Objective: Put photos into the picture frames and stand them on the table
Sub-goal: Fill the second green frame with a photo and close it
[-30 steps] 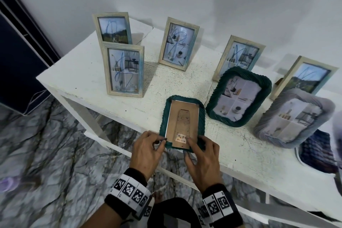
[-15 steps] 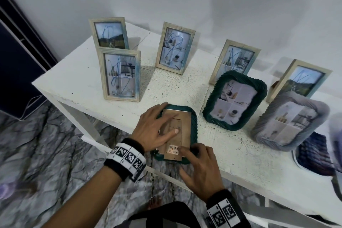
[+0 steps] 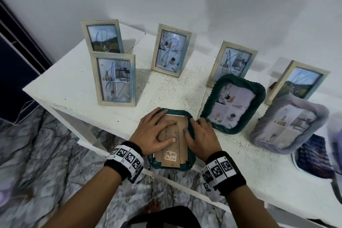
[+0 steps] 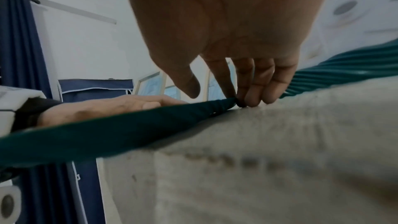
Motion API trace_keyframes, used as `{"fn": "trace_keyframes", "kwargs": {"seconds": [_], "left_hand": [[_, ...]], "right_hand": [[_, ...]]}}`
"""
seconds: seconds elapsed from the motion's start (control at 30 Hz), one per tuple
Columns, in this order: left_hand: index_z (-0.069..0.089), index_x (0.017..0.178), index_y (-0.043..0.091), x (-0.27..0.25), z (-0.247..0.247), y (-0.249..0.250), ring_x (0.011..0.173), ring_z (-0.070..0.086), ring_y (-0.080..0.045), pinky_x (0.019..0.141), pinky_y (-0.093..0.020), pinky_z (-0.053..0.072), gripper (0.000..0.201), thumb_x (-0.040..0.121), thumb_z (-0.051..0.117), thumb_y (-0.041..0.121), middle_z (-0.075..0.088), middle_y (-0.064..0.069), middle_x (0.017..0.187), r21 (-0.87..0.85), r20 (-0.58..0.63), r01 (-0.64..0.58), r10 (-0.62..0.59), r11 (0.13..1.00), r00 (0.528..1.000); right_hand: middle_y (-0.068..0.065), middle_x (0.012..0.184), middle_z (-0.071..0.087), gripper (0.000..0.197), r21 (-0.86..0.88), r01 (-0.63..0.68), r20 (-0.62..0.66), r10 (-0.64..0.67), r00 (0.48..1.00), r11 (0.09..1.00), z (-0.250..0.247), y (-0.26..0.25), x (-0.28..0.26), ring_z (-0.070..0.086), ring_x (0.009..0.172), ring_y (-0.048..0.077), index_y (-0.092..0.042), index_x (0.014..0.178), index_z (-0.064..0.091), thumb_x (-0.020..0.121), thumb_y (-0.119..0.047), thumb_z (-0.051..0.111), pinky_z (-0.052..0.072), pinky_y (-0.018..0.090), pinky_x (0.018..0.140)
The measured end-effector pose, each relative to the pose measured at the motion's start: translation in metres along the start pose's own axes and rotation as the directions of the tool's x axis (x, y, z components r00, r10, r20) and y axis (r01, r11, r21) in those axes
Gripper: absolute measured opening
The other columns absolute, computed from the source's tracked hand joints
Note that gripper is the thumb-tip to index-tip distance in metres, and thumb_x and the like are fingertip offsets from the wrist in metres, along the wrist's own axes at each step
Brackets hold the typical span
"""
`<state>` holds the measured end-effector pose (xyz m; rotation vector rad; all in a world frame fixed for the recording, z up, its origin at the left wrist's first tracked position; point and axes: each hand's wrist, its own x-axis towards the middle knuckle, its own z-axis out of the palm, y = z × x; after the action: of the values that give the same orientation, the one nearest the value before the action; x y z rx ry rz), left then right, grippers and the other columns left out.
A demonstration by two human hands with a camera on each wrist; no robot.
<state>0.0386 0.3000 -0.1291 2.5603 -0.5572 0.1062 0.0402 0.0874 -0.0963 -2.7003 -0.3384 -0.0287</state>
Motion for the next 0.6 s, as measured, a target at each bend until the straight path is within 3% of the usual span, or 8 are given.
{"fn": "trace_keyframes", "kwargs": {"seconds": [0.17, 0.3, 0.6], "left_hand": [[0.048, 0.137, 0.043, 0.001, 0.001, -0.001, 0.149, 0.012, -0.016, 0.114, -0.047, 0.027, 0.062, 0.083, 0.044, 0.074, 0.029, 0.004, 0.157, -0.005, -0.002, 0.000, 0.000, 1.000, 1.000], [0.047, 0.138, 0.044, 0.000, 0.000, -0.002, 0.149, 0.008, -0.015, 0.116, -0.044, 0.023, 0.062, 0.084, 0.044, 0.073, 0.026, 0.004, 0.159, -0.019, 0.014, 0.004, -0.003, 1.000, 1.000], [0.048, 0.137, 0.044, 0.001, 0.001, -0.002, 0.149, 0.009, -0.015, 0.115, -0.048, 0.027, 0.062, 0.084, 0.044, 0.074, 0.025, 0.005, 0.159, -0.019, 0.012, 0.007, -0.007, 1.000, 1.000]], "right_hand": [[0.013, 0.115, 0.053, 0.056, 0.155, -0.141, 0.075, 0.131, 0.989, 0.978, -0.002, 0.005, 0.001, 0.049, 0.107, 0.033, -0.011, 0.130, 0.053, 0.085, -0.042, 0.045, 0.042, 0.044, 0.091], [0.008, 0.114, 0.051, 0.058, 0.347, -0.241, 0.146, 0.201, 0.969, 0.906, -0.004, 0.014, 0.008, 0.049, 0.109, 0.028, -0.020, 0.129, 0.054, 0.078, -0.045, 0.046, 0.042, 0.048, 0.096], [-0.002, 0.105, 0.039, 0.059, 0.286, -0.225, 0.162, 0.185, 0.969, 0.931, -0.004, 0.009, 0.005, 0.040, 0.109, 0.020, -0.036, 0.135, 0.050, 0.078, -0.042, 0.037, 0.035, 0.038, 0.097]]}}
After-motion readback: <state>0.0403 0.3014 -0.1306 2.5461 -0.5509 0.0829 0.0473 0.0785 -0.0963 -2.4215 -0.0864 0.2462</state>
